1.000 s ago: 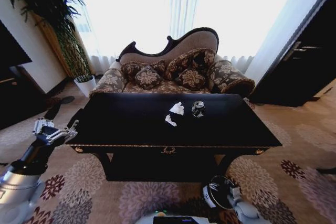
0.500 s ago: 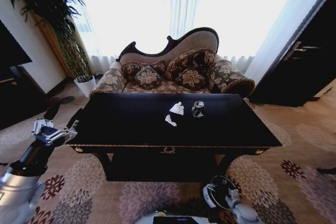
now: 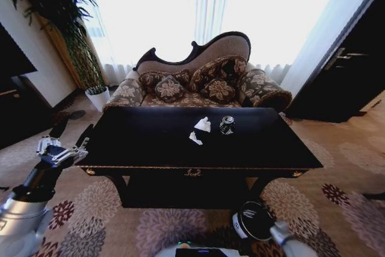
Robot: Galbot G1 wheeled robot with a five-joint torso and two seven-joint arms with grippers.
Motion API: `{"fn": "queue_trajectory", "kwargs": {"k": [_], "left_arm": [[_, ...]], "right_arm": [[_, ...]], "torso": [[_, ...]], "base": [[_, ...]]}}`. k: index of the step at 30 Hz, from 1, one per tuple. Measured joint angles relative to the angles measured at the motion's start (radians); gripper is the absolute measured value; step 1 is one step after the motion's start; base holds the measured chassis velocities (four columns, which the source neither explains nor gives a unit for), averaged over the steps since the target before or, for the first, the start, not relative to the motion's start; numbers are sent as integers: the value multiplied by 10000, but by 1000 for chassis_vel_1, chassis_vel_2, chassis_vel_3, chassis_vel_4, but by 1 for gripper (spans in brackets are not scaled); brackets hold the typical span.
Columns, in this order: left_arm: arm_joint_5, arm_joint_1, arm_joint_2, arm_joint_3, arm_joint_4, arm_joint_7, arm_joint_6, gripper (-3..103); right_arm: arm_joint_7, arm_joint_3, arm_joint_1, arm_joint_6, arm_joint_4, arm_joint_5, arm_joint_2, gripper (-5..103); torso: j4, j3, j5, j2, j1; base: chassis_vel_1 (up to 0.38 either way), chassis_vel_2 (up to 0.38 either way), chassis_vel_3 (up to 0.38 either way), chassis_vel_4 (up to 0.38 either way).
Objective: Move to the front of the table and place the trash on the table into the trash bin.
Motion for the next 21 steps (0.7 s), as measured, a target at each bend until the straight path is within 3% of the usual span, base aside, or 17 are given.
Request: {"fn": "queue_trajectory", "kwargs": {"k": [8, 21], "left_arm": [[16, 12, -42, -11, 5, 0, -11, 100], [28, 73, -202, -57, -88, 0, -18, 100]], "right_arm": [[-1275, 1259, -291, 105, 1104, 190, 22, 100], [-2046, 2508, -485, -5, 2140, 1216, -339, 100]], "torso": [[2, 0, -1, 0, 0], [2, 1, -2, 0, 0]], "base": [[0, 0, 0, 0], [0, 0, 0, 0]]}}
